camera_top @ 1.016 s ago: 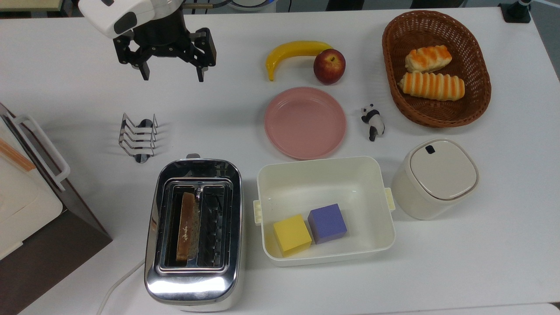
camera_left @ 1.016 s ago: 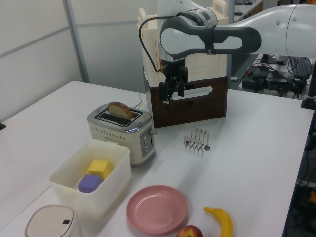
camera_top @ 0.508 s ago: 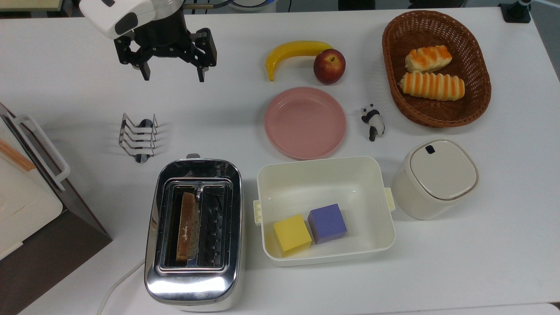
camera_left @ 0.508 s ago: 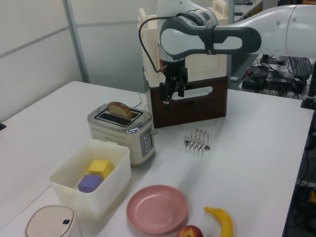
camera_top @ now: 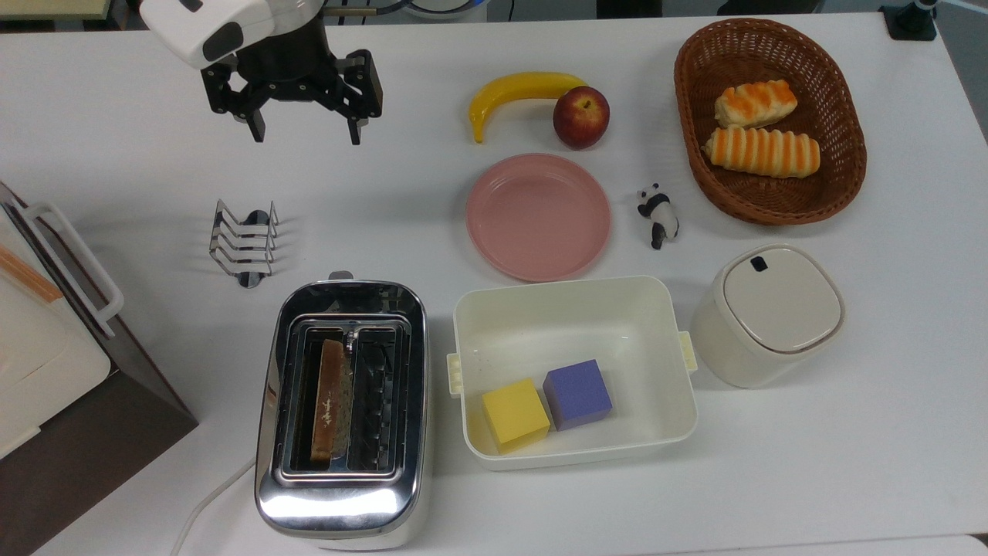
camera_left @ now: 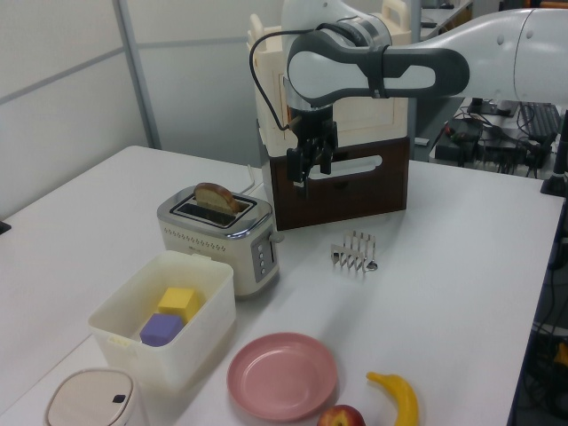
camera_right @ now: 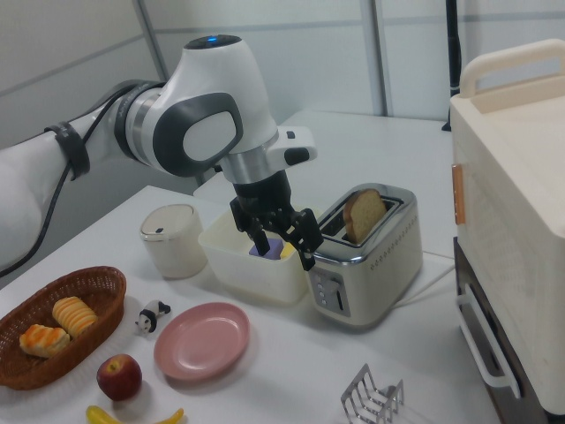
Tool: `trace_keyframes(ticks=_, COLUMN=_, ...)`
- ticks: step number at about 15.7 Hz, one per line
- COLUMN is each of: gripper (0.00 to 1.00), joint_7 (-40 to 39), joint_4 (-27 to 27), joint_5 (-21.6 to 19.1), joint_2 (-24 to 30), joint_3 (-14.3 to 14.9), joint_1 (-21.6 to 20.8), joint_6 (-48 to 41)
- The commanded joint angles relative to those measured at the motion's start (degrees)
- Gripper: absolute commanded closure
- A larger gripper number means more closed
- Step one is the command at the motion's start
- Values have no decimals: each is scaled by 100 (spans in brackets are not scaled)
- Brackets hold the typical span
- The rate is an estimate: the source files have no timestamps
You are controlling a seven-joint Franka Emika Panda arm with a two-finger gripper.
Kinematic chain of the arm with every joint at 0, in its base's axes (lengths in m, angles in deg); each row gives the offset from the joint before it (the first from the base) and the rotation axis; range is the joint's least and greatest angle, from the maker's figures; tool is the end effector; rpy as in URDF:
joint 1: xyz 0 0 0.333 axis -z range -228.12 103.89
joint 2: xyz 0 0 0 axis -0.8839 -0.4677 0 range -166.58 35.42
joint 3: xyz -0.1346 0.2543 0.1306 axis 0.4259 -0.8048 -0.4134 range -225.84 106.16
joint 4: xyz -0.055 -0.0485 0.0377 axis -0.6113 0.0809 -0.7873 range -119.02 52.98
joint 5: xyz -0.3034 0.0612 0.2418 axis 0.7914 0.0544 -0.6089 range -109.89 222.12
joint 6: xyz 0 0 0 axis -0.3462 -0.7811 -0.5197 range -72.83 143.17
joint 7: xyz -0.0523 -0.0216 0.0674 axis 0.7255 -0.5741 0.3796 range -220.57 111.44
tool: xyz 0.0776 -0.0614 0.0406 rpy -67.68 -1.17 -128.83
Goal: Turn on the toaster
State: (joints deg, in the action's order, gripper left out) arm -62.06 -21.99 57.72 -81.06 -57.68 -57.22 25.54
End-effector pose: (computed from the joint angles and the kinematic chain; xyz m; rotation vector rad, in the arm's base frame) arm 0.6415 -0.0788 0.5658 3.0968 0.0191 0.0713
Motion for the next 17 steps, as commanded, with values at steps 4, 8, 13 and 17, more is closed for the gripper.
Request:
trace_keyframes(ticks=4, gripper=5, joint_7=-24, joint_4=-181, joint_5=69, joint_2=159, joint_3=21, joint_1=-32, joint_6=-96)
trace_keyframes(ticks=8, gripper=38, joint_7=-33, joint_4=-199, joint_5=69, joint_2=159, joint_3=21, joint_1=-32, joint_6=-96)
trace_keyframes(ticks=13, gripper=76, joint_7=-15, joint_4=-207, joint_5=69, joint_2=150, joint_3=13, joint_1=-41, joint_6=-105)
trace_keyframes(ticks=17, gripper=100, joint_7=2, joint_4=-216, joint_5=42, joint_2=133, joint_3=13, joint_1=-59, joint_6=-105)
